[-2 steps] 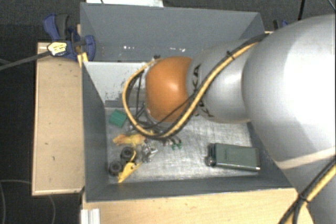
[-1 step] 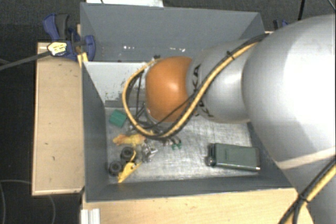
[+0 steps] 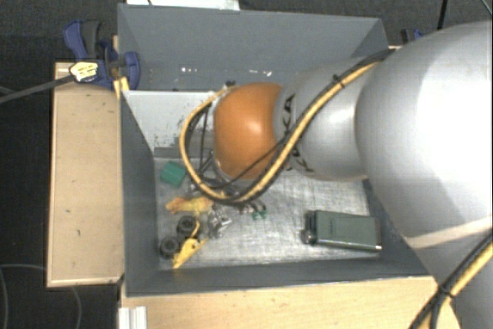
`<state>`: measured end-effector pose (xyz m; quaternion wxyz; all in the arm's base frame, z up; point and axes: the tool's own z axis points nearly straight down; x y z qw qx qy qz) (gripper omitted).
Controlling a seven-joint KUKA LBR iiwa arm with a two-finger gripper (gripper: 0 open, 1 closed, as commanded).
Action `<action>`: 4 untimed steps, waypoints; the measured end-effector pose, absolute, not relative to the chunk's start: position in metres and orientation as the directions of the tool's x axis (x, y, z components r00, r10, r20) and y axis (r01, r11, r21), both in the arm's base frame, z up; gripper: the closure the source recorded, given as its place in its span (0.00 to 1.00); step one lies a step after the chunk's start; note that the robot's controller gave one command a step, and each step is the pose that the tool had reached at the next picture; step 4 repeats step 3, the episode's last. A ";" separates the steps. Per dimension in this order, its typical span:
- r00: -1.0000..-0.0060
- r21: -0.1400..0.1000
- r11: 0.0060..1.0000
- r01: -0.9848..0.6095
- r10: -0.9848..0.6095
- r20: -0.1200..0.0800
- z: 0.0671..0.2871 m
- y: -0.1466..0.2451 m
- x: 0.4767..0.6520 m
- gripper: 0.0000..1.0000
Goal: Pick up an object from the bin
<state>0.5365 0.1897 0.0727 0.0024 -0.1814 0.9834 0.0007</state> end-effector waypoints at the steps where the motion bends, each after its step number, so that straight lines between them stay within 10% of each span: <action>1: -0.934 0.001 0.934 -0.356 -0.356 0.003 0.079 0.189 0.534 1.00; 4: -0.935 0.000 0.935 -0.355 -0.355 -0.004 0.115 0.190 0.536 1.00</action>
Offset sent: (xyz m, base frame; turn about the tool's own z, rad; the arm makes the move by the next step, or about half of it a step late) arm 0.0000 -0.0001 0.0400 0.0000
